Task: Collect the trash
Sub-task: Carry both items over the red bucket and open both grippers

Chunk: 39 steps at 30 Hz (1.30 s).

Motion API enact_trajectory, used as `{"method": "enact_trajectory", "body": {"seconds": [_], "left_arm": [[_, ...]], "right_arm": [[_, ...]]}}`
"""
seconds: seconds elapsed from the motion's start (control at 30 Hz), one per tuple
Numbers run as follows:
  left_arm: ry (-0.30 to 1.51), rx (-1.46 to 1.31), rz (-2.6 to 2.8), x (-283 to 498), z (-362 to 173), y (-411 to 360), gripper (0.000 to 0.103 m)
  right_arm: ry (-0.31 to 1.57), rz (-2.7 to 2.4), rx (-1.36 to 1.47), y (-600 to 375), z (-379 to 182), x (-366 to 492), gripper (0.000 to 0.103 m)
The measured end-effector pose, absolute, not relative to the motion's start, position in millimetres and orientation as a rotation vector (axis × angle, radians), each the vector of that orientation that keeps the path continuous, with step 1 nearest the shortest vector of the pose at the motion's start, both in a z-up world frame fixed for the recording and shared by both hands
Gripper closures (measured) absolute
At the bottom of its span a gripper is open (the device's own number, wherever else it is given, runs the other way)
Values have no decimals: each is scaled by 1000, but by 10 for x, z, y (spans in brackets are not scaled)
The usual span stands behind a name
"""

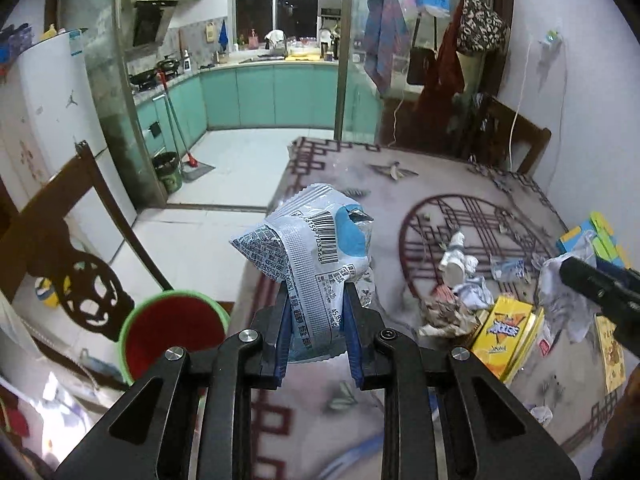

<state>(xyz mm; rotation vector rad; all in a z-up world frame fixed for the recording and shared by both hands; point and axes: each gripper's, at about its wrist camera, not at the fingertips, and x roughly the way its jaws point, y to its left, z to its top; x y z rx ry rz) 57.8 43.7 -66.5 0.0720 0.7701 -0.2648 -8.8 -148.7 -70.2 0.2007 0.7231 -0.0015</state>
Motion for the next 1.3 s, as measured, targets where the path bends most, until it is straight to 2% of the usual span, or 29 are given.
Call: {"method": "enact_trajectory", "body": {"seconds": [0.5,0.67,0.83,1.23,1.3], "left_arm": [[866,-2,-127,1011,-1052,1570,80],[916,-14,-41,1104,-1275,2006,80],[1025,-61,18,1248,-1713,2341,80],[1133,-100,62,1434,-2138,2574,80],[1132,-115,78,1469,-2168,2617,75]], "right_arm": [[755,133,158,-377,-802,585,53],[800,244,151,97,-1024,898,53],[880,358,154,516,-1386,1284,53],[973,517,128,1158,-1937,1835,53],[989,559,134,1256,-1984,1893,49]]}}
